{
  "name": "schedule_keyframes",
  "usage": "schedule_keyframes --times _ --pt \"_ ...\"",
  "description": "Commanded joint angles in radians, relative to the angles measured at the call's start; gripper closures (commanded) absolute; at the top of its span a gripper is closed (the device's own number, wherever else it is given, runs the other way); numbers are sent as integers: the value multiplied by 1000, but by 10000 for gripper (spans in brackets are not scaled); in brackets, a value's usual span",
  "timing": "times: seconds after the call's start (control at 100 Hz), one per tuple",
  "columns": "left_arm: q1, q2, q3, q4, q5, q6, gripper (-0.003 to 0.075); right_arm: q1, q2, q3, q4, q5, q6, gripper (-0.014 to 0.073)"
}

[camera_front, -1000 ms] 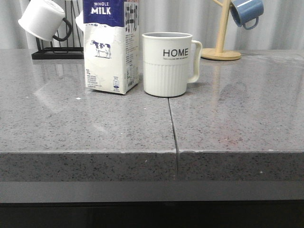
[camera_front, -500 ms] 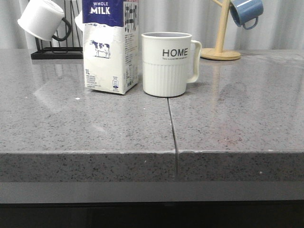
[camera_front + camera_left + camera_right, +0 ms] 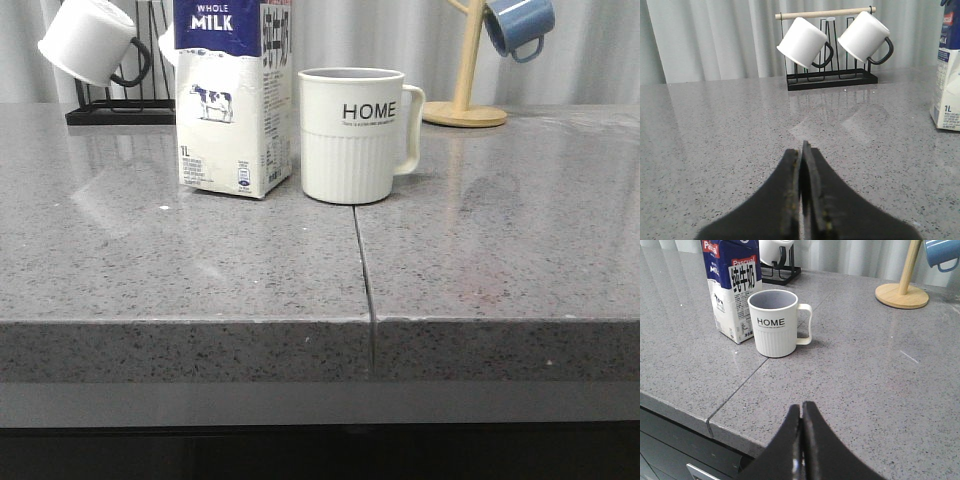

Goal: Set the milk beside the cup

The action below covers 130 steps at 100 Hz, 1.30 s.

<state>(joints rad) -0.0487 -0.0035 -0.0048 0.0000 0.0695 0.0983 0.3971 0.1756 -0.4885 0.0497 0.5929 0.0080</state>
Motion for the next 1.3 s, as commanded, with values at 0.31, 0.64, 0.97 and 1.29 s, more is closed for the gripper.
schedule_keyframes --times 0.31,0.64,0.97,1.29 --pt "0 -32 45 0 -69 1 741 -3 13 -24 -3 -74 -8 649" --pt "0 -32 45 0 -69 1 741 -3 13 -24 -12 -76 -8 649" --pt "0 -32 45 0 -69 1 741 -111 13 3 -71 -252 -8 649" --pt "0 -32 45 0 -69 1 741 -378 -19 290 -71 -531 -8 649"
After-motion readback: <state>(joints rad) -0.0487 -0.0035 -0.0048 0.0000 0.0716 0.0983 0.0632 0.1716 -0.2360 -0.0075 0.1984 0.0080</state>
